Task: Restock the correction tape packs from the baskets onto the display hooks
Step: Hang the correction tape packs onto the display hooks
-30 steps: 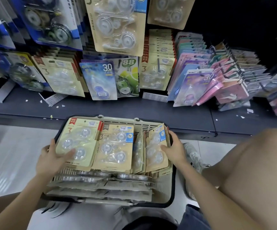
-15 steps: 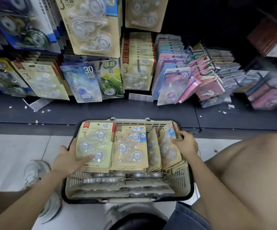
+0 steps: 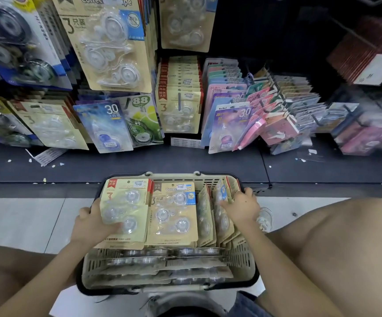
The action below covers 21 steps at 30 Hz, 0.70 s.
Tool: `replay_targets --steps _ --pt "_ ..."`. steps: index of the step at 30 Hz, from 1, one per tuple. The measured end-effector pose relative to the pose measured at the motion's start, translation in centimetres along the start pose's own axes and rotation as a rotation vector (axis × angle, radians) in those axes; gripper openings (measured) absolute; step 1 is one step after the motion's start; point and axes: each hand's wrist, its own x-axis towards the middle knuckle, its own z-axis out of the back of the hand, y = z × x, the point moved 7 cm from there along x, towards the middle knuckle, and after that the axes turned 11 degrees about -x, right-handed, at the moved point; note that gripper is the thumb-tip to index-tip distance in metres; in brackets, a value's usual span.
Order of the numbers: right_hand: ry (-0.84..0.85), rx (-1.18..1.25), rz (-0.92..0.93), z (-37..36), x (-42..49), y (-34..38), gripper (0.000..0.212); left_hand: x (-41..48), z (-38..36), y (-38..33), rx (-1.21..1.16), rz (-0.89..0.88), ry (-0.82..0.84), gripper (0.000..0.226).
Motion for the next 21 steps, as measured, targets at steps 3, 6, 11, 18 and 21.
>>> replay_targets --steps 3,6,11,18,21 --pt "0.021 -0.010 -0.040 -0.4 0.0 0.0 0.052 0.1 -0.2 -3.2 0.074 -0.104 -0.069 0.084" --pt "0.042 0.100 -0.111 -0.5 0.2 -0.5 0.042 0.3 -1.2 -6.8 0.115 -0.243 -0.100 0.068" --pt "0.044 0.628 -0.296 1.0 -1.1 -3.3 0.031 0.1 -2.8 -11.7 0.070 -0.370 -0.056 0.059" --pt "-0.008 1.249 -0.106 9.1 -3.3 -3.4 0.030 -2.5 -4.4 -17.1 -0.405 -0.325 0.253 0.071" --pt "0.191 1.535 -0.022 10.6 -3.8 -0.2 0.020 -4.6 -5.7 -18.5 -0.671 -0.197 0.525 0.108"
